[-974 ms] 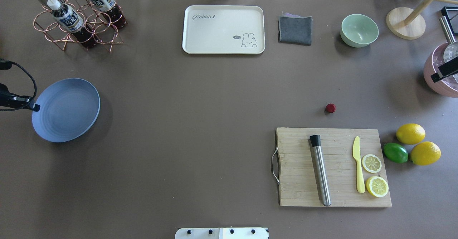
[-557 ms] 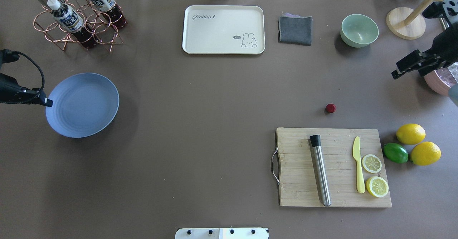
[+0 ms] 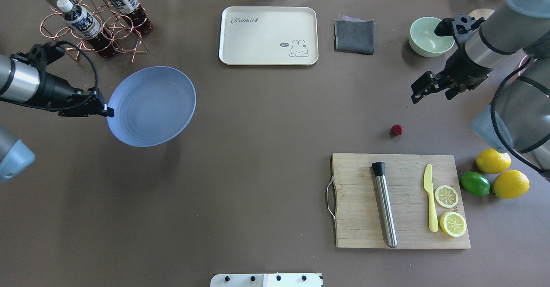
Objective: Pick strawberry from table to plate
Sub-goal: 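Slide the blue plate inward with the left gripper while the right gripper lowers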
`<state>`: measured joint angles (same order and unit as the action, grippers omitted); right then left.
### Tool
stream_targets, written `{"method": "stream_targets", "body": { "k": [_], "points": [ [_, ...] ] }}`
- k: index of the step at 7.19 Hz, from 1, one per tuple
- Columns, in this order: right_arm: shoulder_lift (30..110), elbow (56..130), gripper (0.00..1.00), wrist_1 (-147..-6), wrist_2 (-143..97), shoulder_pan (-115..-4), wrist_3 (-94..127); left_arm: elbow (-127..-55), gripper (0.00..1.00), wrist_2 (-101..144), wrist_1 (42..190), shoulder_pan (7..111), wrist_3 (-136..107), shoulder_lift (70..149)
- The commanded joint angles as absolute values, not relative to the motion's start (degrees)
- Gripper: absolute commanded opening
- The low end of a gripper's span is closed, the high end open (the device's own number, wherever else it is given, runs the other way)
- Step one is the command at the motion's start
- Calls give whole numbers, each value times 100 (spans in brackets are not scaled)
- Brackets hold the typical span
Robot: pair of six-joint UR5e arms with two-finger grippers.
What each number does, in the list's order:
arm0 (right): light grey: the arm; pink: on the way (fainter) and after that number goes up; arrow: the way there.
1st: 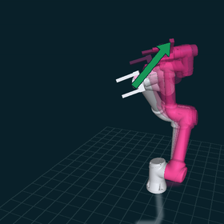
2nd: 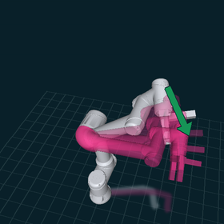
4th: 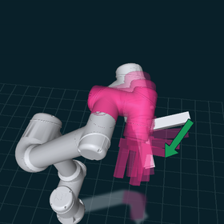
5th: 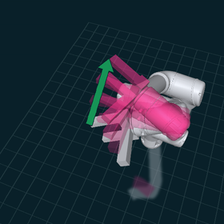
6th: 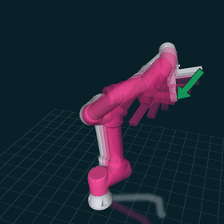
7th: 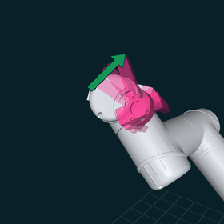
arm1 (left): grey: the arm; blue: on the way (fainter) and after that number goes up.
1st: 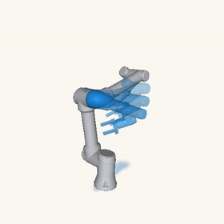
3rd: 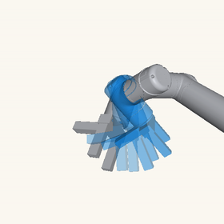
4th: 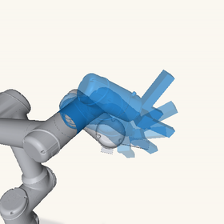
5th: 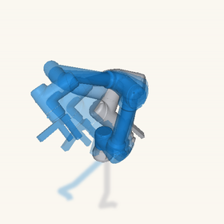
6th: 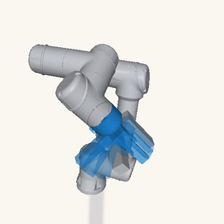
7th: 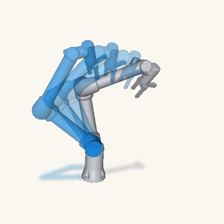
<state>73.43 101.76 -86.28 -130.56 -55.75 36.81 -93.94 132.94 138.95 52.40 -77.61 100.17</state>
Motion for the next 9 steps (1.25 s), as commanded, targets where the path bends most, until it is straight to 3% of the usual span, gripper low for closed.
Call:
{"method": "stream_targets", "body": {
  "k": [1, 5, 7, 9],
  "points": [
    [7234, 9337, 100, -7361, -12903, -5257, 4270, -10007, 0, 12702, 12646, 4633, -8218, 10598],
    [7225, 9089, 100, -7321, -12333, -4765, 4403, -10283, 0, 11753, 11341, 3711, -8700, 11459],
    [7260, 9027, 98, -7286, -12296, -4597, 4553, -10213, 0, 11244, 11329, 3193, -8719, 11478],
    [7268, 9035, 86, -7295, -12296, -4544, 4597, -10169, 0, 11197, 11329, 3138, -8727, 11514]
  ]
}}
